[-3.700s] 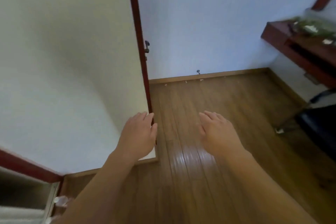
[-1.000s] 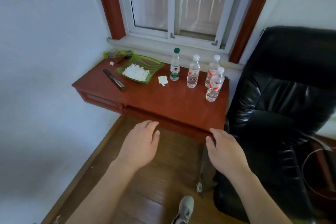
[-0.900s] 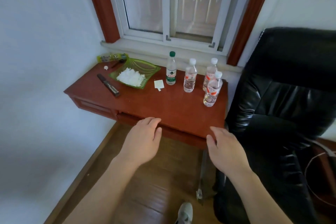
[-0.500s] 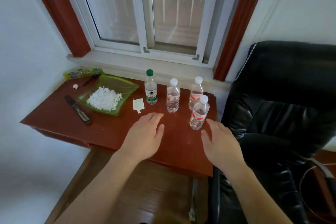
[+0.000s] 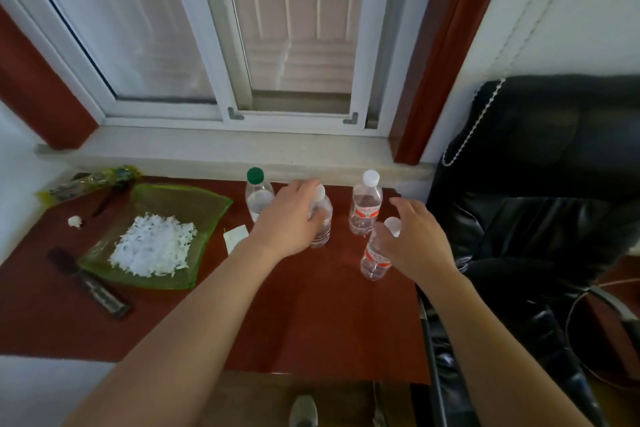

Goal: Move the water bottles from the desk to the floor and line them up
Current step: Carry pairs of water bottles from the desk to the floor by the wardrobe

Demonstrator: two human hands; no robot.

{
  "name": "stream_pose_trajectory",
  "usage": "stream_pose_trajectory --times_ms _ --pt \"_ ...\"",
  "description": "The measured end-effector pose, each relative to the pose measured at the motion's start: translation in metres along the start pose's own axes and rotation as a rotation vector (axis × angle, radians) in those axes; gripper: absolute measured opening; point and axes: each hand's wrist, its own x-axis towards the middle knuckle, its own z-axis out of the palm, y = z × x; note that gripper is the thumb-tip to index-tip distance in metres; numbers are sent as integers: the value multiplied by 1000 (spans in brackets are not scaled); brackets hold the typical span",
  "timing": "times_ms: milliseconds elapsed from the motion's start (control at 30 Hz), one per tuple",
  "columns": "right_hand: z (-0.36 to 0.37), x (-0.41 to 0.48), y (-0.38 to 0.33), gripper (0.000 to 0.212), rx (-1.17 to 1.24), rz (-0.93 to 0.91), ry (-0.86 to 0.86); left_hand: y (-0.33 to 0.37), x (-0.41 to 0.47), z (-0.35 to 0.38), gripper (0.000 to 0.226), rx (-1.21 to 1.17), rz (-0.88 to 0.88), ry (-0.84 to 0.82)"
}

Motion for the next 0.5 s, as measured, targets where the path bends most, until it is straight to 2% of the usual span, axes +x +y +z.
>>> stream_pose_trajectory --times_ms 133,267,500 --pt "17 15 3 54 -43 62 -41 -14 35 12 60 11 -3 -76" --pt "27 18 9 48 -66 106 -55 -22 48 21 50 16 29 -152" --pt "28 18 6 15 -8 184 -42 -22 52 26 33 -8 40 -117"
